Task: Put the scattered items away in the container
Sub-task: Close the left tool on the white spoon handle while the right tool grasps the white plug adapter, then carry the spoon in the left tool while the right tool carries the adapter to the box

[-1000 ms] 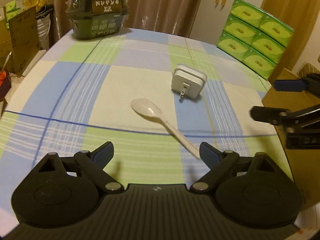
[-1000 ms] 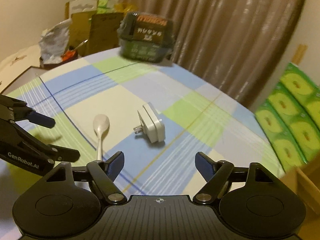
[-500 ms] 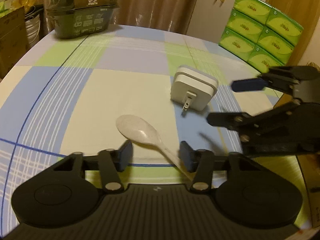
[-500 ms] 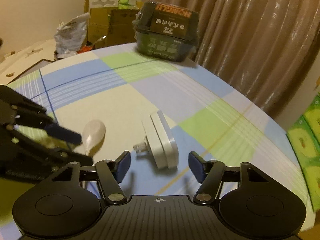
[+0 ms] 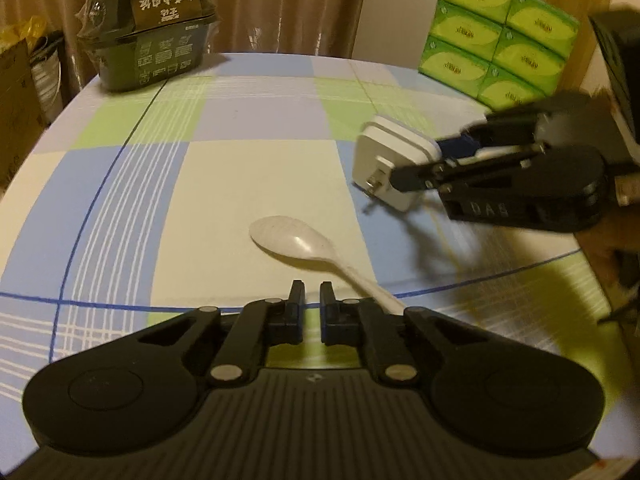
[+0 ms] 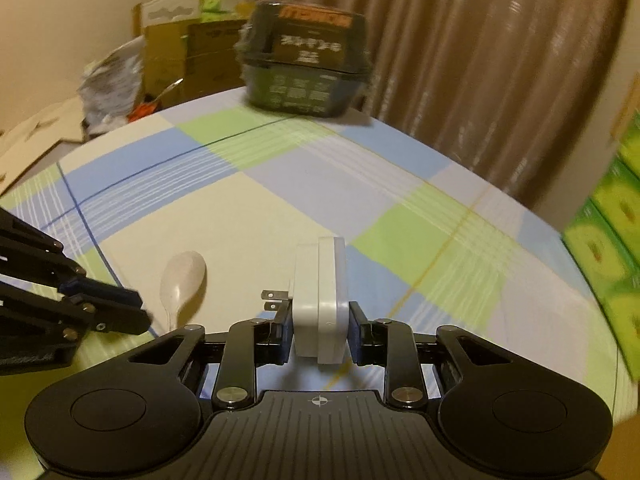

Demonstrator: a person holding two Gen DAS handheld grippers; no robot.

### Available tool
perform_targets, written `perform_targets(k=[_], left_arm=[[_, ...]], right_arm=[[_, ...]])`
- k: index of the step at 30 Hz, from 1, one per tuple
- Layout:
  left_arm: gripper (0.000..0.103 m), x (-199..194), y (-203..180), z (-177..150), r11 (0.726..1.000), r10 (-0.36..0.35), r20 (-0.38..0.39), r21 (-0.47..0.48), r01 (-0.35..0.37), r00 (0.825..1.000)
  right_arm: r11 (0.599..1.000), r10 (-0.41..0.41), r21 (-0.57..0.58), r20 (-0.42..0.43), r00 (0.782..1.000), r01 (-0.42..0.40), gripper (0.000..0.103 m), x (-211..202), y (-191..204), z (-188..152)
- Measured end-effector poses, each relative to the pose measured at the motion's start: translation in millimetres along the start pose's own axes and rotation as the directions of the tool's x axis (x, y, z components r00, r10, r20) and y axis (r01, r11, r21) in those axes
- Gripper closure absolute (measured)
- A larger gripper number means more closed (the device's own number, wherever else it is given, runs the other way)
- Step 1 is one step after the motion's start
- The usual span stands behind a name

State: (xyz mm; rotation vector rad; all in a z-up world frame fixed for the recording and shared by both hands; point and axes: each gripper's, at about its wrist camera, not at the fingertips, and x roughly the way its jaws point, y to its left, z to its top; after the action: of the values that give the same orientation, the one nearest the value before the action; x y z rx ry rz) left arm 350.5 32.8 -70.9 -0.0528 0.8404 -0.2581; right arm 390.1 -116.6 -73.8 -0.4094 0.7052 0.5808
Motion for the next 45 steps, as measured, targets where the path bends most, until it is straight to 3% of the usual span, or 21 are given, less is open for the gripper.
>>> perform_targets(k=[2,5,9,12,14,19,26,33,45], left_arm=[[0.096,-2,1,2,0.999,-0.006,0.011,-0.038,0.006,1.000],[0.081,3,-3,6,0.998,-0.008,0.007,-0.067,0.008,1.000],[0.081,16,-9,11,0.994,-0.010,-0.016,-0.113,0.008,1.000],[0.080,23,-16,14,0.996,0.014,-0.026,-0.090,-0.016,1.000],[0.085,26,-21,15,0.998,0.040,-0.026,-0.047,-0.041,0.999],[0.102,19,-24,11,1.000,0.013,-0.055,-0.009,-0.013,0.998],[0.102,-25,-32,-31,0.993,-0.037,-0.128,0.103,0.050,0.991],[0.102,-83,-46,-82,0.983,-0.099,-0.166,0.135,0.122,0.981],[0.102,-121,-76,-125,0.969,-0.092,-0.189,0.209,0.132,0.978]], right_arm=[[1.000,-0.018,0.021,-0.002,1.000,0.018,0.079,-5,0,-3],[0.999,-0.028,0.038,-0.004,1.000,0.028,0.079,-10,-1,-7],[0.998,-0.047,0.030,-0.006,0.999,0.047,0.079,-16,-2,-13],[0.996,-0.054,0.065,-0.008,0.999,0.054,0.079,-19,-6,-18],[0.994,-0.050,0.097,-0.011,0.999,0.051,0.079,-24,-7,-22],[0.984,-0.032,0.176,-0.020,0.999,0.035,0.079,-46,0,-34],[0.944,-0.015,0.329,-0.057,0.998,0.032,0.079,-100,24,-77],[0.891,-0.011,0.452,-0.069,0.998,0.041,0.079,-161,54,-128],[0.893,-0.045,0.444,-0.080,0.996,0.076,0.079,-209,94,-163]])
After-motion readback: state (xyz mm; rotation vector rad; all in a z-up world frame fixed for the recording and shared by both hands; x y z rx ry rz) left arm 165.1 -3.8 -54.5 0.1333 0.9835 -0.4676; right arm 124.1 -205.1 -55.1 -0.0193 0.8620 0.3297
